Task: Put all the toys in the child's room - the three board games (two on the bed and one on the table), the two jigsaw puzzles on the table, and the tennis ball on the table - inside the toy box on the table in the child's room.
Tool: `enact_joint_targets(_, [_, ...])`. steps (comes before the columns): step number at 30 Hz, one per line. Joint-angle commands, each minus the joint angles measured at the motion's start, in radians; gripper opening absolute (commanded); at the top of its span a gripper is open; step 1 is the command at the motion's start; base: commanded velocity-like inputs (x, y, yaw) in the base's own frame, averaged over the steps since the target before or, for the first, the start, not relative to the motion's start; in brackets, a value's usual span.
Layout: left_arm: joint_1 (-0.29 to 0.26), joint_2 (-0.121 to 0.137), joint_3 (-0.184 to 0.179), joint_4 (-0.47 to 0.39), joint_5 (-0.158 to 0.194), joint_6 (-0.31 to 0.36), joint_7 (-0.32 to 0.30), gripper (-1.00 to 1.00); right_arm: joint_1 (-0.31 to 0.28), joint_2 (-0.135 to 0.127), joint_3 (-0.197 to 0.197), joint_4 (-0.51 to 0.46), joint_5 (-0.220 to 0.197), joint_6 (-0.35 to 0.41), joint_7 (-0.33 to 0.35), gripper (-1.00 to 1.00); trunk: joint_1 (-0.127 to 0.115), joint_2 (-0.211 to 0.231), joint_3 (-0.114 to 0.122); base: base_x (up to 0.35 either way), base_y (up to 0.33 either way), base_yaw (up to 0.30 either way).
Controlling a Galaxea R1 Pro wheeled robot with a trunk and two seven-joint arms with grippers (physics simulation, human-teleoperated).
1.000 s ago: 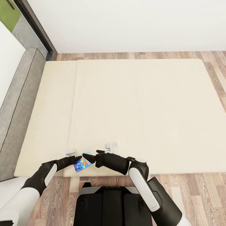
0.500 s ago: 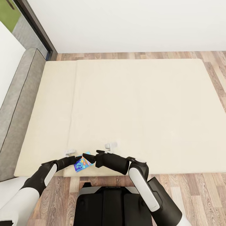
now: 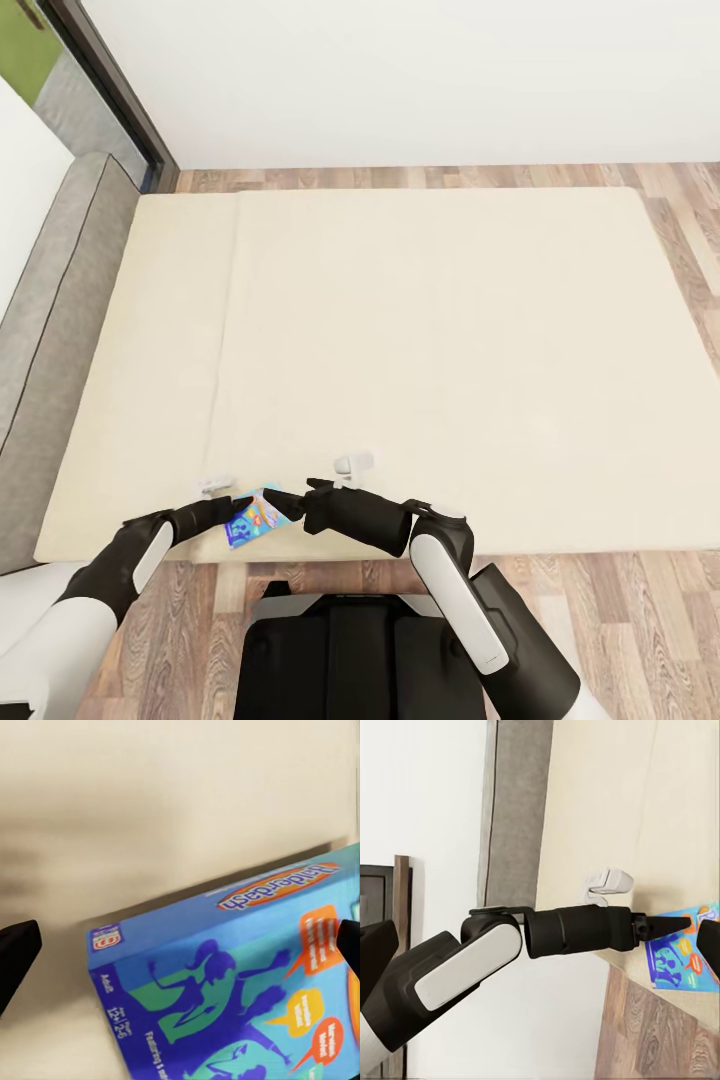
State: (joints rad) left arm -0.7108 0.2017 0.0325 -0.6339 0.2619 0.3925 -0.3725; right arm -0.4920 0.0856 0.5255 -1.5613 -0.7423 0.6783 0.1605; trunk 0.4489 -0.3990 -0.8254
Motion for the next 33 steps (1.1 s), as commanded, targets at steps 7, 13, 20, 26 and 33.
enact_joint_targets(7, [0.001, -0.036, 0.002, 0.059, 0.017, 0.012, -0.006, 1.00, 0.000, 0.000, -0.001, 0.000, 0.001, 0.004, 0.002, 1.00, 0.001, -0.001, -0.001, 0.000, -0.098, 0.000])
enact_joint_targets(13, [0.001, -0.036, 0.002, 0.059, 0.017, 0.011, -0.008, 1.00, 0.000, 0.000, -0.001, 0.000, 0.001, 0.004, 0.002, 1.00, 0.001, -0.001, -0.001, 0.000, -0.022, 0.000])
enact_joint_targets(20, [0.001, -0.035, 0.002, 0.059, 0.017, 0.009, -0.009, 1.00, 0.000, 0.000, -0.001, 0.000, 0.001, 0.004, 0.002, 1.00, 0.001, -0.001, -0.001, 0.000, -0.035, 0.000])
enact_joint_targets(26, [0.001, -0.035, 0.003, 0.059, 0.017, 0.009, -0.009, 1.00, 0.000, 0.000, -0.001, 0.000, 0.001, 0.004, 0.002, 1.00, 0.001, -0.001, -0.001, 0.000, -0.028, 0.000])
enact_joint_targets(33, [0.001, -0.035, 0.003, 0.058, 0.018, 0.009, -0.009, 1.00, 0.000, 0.000, -0.001, 0.000, 0.001, 0.004, 0.002, 1.00, 0.001, -0.001, -0.001, -0.021, -0.089, 0.000])
